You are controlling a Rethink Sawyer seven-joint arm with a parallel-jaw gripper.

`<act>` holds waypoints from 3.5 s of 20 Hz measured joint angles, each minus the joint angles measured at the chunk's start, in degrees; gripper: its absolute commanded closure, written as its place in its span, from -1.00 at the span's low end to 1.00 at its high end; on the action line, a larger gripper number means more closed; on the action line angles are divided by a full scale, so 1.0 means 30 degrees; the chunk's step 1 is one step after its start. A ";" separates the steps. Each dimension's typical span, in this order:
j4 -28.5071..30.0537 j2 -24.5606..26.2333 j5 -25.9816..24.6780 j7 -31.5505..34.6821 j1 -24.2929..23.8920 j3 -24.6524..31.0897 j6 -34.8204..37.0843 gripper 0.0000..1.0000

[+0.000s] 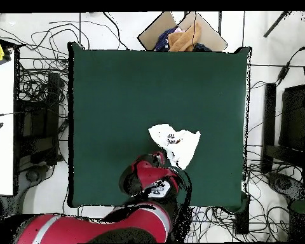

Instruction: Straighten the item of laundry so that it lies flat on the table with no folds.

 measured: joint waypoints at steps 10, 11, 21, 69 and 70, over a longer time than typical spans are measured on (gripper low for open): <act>0.0006 -0.1152 0.0004 0.0000 -0.1715 0.0706 0.2738 -1.00; 0.0011 -0.1734 0.0008 0.0000 -0.1953 0.0888 0.4117 -1.00; 0.0025 -0.5118 0.0020 0.0000 -0.2630 0.2111 1.2750 -1.00; -0.2595 -0.0148 0.0079 0.0000 0.4722 -0.4508 0.2690 -1.00; -0.2595 -0.0004 0.0079 0.0000 0.4656 -0.4505 0.2507 -1.00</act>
